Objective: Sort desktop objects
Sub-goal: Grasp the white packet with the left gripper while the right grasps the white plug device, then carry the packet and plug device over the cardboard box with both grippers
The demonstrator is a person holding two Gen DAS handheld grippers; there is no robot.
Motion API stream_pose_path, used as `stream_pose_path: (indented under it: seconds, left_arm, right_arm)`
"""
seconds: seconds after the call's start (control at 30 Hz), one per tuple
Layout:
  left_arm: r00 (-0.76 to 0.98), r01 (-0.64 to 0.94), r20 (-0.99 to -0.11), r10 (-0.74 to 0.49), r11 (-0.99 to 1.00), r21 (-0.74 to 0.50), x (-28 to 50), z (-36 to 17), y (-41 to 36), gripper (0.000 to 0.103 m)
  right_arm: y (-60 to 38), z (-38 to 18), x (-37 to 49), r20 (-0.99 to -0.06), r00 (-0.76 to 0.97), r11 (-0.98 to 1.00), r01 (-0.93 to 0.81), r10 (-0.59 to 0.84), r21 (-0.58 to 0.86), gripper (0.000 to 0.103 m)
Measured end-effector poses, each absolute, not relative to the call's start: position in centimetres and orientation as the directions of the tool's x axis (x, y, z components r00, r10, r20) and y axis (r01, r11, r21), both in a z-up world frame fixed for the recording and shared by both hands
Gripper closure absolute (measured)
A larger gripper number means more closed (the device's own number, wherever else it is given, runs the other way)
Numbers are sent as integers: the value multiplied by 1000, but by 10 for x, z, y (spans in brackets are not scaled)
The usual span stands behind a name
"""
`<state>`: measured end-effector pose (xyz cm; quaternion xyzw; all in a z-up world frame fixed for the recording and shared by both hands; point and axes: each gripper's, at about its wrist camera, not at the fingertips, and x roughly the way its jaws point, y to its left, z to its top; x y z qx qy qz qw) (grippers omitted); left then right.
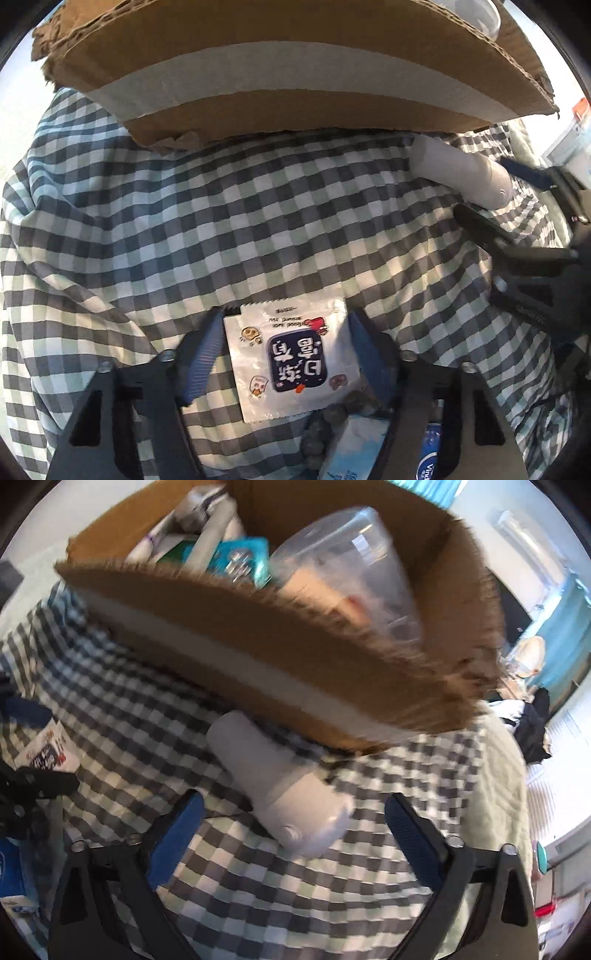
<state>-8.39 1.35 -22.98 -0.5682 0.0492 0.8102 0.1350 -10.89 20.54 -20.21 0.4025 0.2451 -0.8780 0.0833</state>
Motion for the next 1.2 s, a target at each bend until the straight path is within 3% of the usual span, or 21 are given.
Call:
stream_pose_path:
  seconds: [0.17,0.23,0.3,0.43,0.67,1.0,1.2]
  left_arm:
    - [-332,-255,-927,173,-963,-88,-82,-228,9,53]
    - [-342,-252,-923,174,-964,-88,-80,-226,9,57]
    - [-356,-255,-917,179,-963,-89,-78,-222,9,70]
    - [-392,-271,-900,189,-959,-83,-69,-213,11,83]
    - [-461,-286,-863,206,-955,-75,-53,-197,12,90]
    - [-637,-269,-744,201,-963,-30,-39,-159,-5,94]
    - [-675,-282,-703,226,-959,-37,-23,-134,-7,97]
  right_arm:
    - [208,-205,-115,-770,-635,-871,342,62,-353,43]
    - [211,-201,-115,-774,-630,-880,331,62,-340,44]
    - [213,-199,-115,-780,-623,-883,329,63,-334,45]
    - [215,-192,-111,-784,-618,-892,322,56,-317,46]
    - [223,-172,-93,-796,-606,-919,319,-11,-230,46]
    - [231,-135,-61,-769,-628,-947,305,-121,-99,48]
    - [232,-142,-37,-744,-648,-953,297,-164,-49,48]
